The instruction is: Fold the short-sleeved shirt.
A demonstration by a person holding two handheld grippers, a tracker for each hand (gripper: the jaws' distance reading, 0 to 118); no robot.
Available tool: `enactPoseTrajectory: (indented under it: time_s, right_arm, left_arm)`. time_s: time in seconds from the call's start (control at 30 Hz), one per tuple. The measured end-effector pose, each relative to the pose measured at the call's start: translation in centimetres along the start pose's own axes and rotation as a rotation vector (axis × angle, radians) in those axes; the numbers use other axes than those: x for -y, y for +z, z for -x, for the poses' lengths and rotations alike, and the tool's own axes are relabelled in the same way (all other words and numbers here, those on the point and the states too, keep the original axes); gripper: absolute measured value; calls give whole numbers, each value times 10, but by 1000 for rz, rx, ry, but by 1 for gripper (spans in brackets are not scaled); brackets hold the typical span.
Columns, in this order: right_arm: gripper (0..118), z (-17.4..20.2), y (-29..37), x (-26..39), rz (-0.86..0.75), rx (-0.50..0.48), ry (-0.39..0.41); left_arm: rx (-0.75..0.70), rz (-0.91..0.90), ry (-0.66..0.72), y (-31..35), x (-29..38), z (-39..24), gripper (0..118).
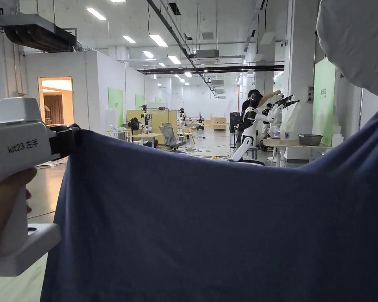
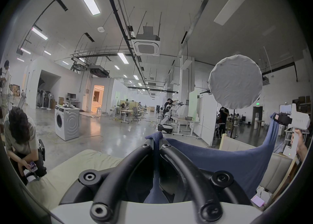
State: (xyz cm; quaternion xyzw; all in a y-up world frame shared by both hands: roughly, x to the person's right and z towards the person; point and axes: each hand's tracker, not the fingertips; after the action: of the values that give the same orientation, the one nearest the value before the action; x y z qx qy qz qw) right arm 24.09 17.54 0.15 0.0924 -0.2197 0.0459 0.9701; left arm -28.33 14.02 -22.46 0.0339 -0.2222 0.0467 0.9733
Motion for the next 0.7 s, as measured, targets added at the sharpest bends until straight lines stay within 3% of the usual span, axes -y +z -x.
enactPoseTrajectory:
  time_s: [0.3,0.57,0.7]
  right_arm:
    - [1,28,-55,14,-3,93,164]
    - [1,38,-123,30,41,109,128]
    - [1,40,-156,33,46,125,137]
  left_arm:
    - [-50,43,-83,-61,17,-7,6]
    - [-89,88,-53,-132,27,-11,6]
    - [-146,96,-132,-167,29,-18,5]
